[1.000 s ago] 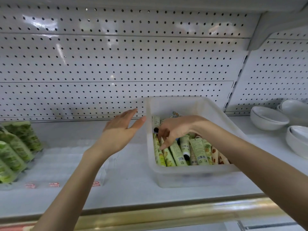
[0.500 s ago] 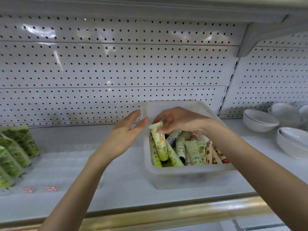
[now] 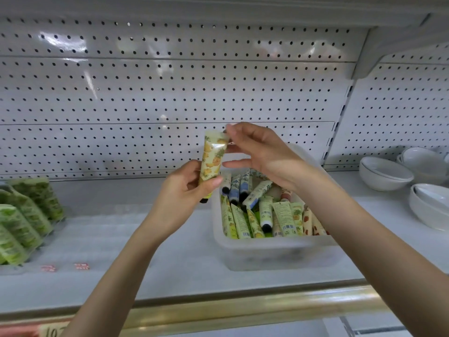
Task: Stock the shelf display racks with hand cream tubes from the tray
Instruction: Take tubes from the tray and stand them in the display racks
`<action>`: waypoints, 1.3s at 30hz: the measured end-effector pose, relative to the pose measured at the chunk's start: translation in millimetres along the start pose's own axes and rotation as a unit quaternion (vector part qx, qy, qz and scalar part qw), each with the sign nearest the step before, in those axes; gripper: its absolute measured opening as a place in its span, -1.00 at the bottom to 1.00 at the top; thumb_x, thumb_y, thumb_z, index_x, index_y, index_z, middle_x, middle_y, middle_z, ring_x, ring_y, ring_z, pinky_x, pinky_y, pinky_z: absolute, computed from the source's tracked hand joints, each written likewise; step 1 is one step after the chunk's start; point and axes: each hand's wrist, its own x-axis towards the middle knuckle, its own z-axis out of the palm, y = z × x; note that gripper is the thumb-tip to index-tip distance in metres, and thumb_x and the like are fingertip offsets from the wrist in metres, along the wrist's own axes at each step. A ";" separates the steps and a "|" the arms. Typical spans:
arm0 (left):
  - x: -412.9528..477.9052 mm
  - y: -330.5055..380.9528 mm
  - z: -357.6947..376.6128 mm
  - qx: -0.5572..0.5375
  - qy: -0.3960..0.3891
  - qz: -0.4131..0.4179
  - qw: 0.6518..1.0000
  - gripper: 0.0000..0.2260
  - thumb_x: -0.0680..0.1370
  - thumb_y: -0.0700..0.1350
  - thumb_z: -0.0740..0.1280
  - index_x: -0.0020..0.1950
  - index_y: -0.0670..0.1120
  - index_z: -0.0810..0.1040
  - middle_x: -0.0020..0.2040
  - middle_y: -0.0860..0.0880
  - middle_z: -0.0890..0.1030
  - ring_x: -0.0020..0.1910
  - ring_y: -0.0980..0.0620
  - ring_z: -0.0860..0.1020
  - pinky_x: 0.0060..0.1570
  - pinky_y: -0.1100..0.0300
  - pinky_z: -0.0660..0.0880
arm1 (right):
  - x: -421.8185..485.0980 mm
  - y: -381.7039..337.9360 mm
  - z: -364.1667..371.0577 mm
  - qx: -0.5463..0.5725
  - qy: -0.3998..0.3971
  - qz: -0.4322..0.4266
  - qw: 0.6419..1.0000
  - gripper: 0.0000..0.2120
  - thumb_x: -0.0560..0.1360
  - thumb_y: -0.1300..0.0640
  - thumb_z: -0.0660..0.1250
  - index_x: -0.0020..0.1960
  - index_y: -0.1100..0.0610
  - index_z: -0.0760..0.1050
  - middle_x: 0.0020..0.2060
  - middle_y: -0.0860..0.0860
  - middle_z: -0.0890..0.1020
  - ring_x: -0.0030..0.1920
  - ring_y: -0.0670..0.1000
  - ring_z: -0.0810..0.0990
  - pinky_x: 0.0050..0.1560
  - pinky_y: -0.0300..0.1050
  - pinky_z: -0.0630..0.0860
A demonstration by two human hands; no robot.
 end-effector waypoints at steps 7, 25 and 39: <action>-13.8 -17.6 -20.6 -0.005 0.039 -0.044 0.998 -0.87 0.49 -0.14 0.37 0.02 -0.13 0.55 -0.08 -0.02 0.67 -0.15 0.14 0.61 -0.25 0.39 0.51 | -1.4 47.1 -7.4 -0.217 -0.111 0.246 0.938 -0.65 0.58 0.03 0.23 0.27 0.22 0.38 0.20 0.09 0.52 0.16 0.00 0.54 0.11 -0.17 0.55; -18.8 -40.8 -27.5 -0.022 0.026 -0.075 0.997 -0.88 0.51 -0.11 0.36 0.01 -0.10 0.55 -0.06 -0.07 0.67 -0.25 0.14 0.57 -0.27 0.38 0.51 | -0.6 65.5 0.8 -0.179 -0.101 0.310 0.928 -0.50 0.40 0.31 0.45 0.29 0.22 0.38 -0.07 0.04 0.60 -0.04 0.02 0.62 -0.02 -0.17 0.60; -20.0 -43.1 -37.3 -0.084 -0.054 -0.060 0.993 -0.84 0.44 -0.03 0.33 -0.01 -0.02 0.56 -0.02 -0.04 0.66 -0.13 0.17 0.62 -0.14 0.28 0.57 | -30.5 44.7 5.4 -0.177 -0.138 0.322 0.920 -0.65 0.44 0.24 0.39 0.14 0.35 0.38 -0.06 0.13 0.49 -0.07 0.00 0.55 -0.01 -0.19 0.60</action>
